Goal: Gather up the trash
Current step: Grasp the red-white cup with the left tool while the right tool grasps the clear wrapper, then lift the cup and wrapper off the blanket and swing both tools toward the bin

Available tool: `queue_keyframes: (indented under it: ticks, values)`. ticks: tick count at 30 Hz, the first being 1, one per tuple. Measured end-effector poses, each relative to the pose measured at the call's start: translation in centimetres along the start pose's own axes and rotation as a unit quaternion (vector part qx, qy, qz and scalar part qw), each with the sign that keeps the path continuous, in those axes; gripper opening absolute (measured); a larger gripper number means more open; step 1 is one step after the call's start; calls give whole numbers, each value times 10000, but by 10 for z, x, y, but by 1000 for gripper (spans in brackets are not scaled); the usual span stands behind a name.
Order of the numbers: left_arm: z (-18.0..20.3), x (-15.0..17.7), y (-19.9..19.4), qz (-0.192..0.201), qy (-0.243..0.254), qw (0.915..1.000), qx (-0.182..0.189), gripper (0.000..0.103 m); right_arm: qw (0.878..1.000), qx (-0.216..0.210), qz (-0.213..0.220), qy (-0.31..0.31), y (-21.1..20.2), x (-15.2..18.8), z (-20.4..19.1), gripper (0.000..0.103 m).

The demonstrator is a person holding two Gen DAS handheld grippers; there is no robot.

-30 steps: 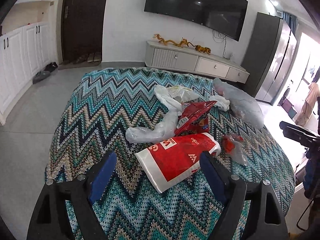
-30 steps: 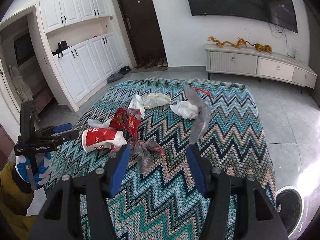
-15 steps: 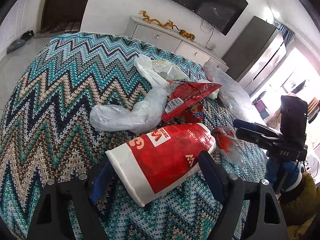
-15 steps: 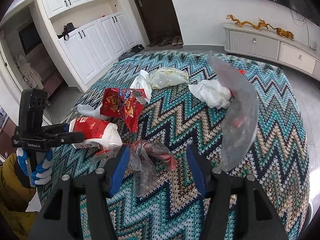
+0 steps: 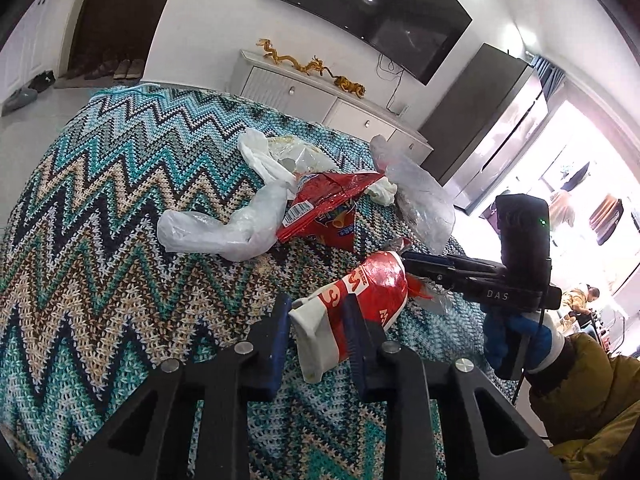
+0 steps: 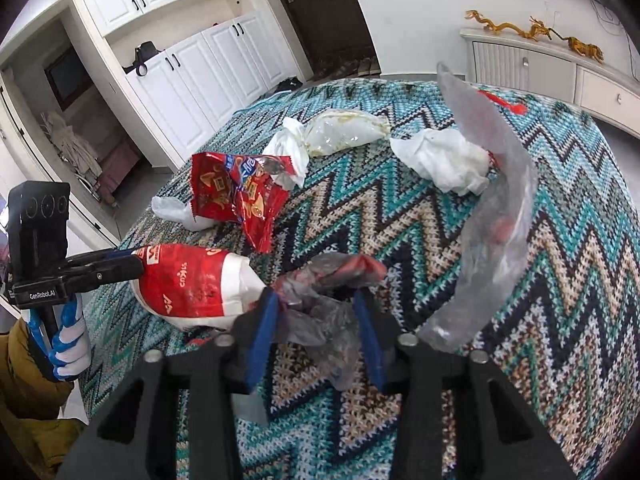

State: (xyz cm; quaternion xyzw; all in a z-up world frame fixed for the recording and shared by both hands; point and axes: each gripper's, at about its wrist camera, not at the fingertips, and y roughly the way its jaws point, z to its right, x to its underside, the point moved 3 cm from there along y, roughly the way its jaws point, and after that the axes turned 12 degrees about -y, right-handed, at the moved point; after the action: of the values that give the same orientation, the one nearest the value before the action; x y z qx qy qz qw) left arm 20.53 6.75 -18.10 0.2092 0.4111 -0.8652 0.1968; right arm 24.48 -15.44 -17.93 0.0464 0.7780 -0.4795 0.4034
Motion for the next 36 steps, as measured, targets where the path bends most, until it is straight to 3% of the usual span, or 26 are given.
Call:
queue_keyframes:
  ticks: [2, 7, 22, 26, 29, 36]
  values:
    - [8, 4, -3, 48, 39, 10000, -22, 20, 10000, 28, 28, -44, -5, 1, -2, 21]
    - [21, 8, -10, 62, 231, 9996, -135, 19, 9999, 45, -25, -155, -10, 4, -12, 15]
    - [39, 17, 7, -352, 725, 9961, -352, 29, 9997, 28, -238, -6, -8, 12, -8, 19]
    - [41, 17, 18, -511, 902, 9937, -424, 30, 9997, 6, -193, 148, -5, 10, 1, 26]
    - [39, 21, 31, -710, 868, 9928, -419, 31, 9996, 1, -230, 150, 0, 8, 4, 35]
    - [34, 17, 49, -855, 381, 9956, -27, 31, 9998, 49, -211, 23, 5, 7, 2, 30]
